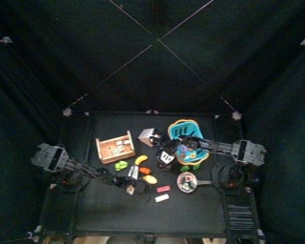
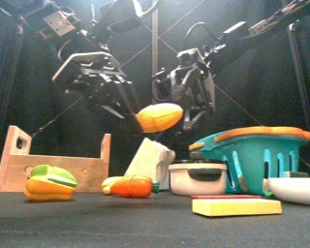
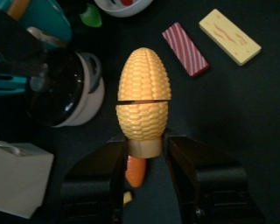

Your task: Place corn on table

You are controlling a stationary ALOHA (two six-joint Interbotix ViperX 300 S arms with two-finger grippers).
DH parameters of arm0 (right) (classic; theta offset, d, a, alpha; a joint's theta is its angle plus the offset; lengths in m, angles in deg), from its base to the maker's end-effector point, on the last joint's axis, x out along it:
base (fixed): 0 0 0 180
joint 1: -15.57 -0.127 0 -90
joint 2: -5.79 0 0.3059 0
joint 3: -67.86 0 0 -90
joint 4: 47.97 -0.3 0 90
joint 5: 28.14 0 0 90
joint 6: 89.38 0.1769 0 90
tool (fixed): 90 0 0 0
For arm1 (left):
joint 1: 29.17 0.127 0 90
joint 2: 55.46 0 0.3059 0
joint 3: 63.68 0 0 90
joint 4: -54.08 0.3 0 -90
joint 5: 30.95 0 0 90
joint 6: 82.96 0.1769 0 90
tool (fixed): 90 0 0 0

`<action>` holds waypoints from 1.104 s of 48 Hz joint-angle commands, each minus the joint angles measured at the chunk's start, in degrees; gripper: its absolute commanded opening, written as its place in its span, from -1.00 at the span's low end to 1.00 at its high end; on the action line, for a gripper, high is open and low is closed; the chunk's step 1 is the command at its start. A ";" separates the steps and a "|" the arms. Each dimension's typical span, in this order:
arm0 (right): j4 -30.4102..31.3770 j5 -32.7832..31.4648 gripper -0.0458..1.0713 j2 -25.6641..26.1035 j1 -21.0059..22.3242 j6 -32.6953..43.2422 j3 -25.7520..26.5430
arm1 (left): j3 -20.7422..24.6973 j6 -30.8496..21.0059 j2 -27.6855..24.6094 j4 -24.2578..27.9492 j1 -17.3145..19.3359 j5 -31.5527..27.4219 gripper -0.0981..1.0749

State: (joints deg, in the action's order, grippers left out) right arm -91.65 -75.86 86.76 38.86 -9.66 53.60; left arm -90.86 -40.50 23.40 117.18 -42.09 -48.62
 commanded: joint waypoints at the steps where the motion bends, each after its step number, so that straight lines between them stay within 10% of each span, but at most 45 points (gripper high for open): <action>1: -0.18 4.66 0.83 4.31 -0.35 -0.09 -2.29 | -0.18 0.09 1.23 -2.72 1.14 2.99 0.24; 28: 7.38 33.13 0.83 11.34 -15.91 -0.18 -13.36 | -3.52 0.26 -1.58 -12.57 5.80 13.10 0.24; 53: 6.94 42.28 0.83 15.91 -22.85 0.00 -22.24 | -3.43 0.18 -5.01 -13.97 7.82 14.15 0.28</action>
State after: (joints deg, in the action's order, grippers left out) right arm -84.26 -34.47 100.48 16.54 -9.57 31.80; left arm -94.99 -40.24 18.13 103.39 -35.06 -34.82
